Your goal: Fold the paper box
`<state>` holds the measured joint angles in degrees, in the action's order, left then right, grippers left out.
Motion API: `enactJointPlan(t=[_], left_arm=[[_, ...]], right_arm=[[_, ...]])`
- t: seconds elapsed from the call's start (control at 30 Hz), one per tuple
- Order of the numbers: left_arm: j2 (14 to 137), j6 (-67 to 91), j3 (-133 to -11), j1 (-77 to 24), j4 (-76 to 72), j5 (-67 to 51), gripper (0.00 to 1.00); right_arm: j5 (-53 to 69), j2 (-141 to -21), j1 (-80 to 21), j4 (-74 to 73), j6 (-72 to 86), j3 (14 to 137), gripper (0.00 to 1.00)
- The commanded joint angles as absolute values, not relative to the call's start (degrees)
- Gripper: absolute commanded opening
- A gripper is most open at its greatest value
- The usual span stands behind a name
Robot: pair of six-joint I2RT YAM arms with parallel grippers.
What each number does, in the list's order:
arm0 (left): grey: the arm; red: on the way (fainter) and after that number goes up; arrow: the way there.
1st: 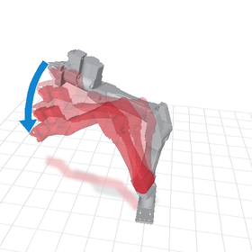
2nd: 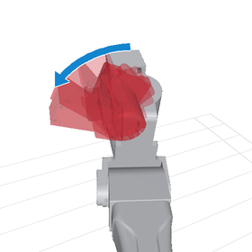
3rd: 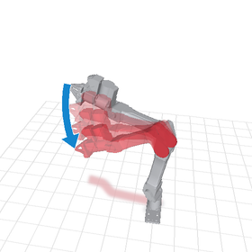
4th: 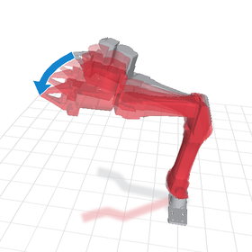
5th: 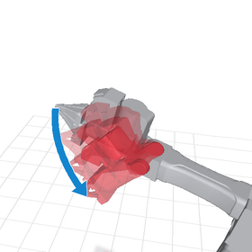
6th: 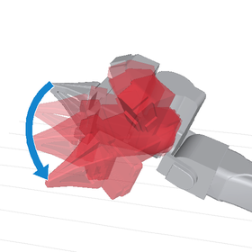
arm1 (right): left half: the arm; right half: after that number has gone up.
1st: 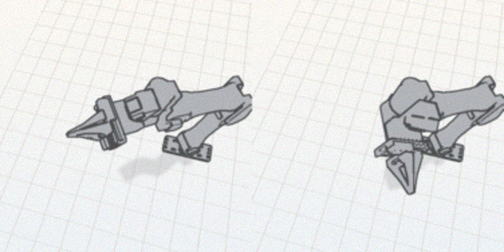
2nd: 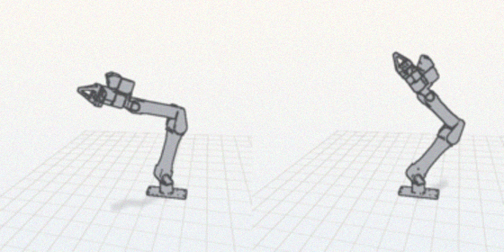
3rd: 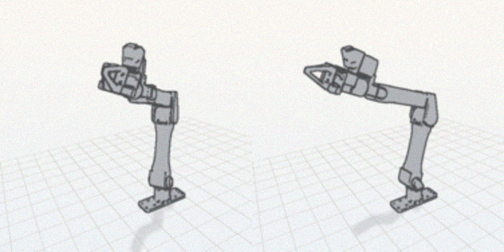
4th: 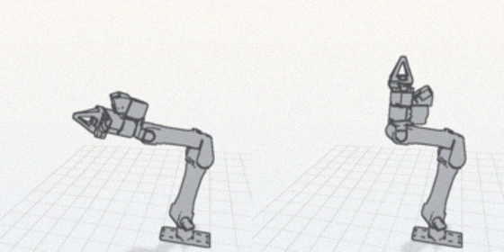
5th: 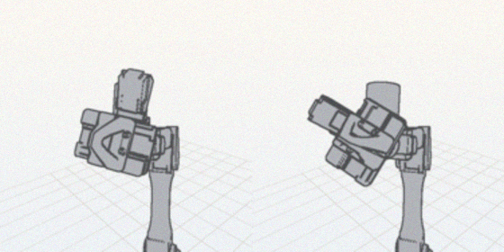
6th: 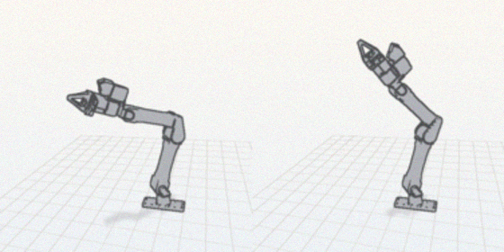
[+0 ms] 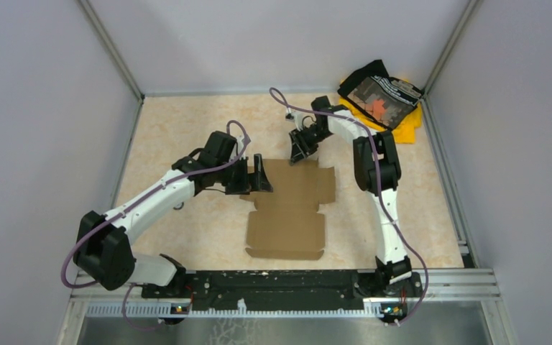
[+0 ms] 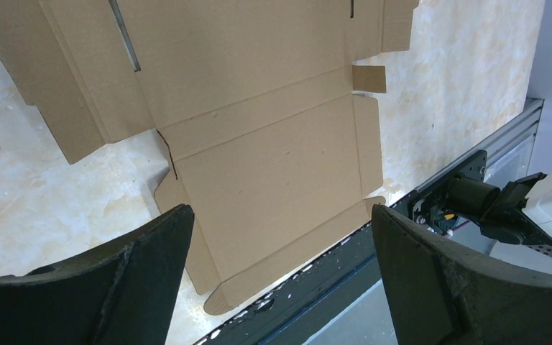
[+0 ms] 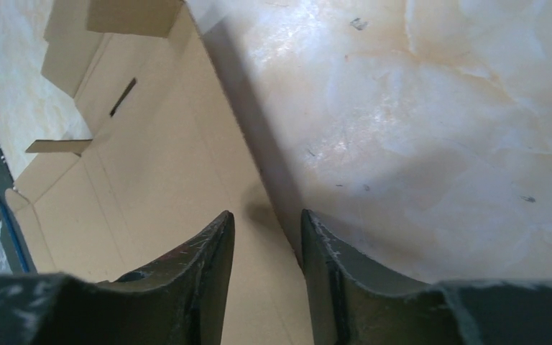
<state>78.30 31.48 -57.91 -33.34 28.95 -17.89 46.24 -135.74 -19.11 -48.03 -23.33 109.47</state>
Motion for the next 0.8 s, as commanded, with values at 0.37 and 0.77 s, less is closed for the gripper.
enactJointPlan(t=[0.37,0.77], left_arm=[[77.13,30.75,-56.98,-33.21,26.64,-18.59,0.99],[79.61,29.75,-59.15,-31.0,22.83,-16.98,0.99]], right_arm=[[37.56,-131.23,-20.2,-41.08,-21.7,102.49,0.09],[22.5,-114.94,-22.53,-25.11,-15.77,83.73,0.0]])
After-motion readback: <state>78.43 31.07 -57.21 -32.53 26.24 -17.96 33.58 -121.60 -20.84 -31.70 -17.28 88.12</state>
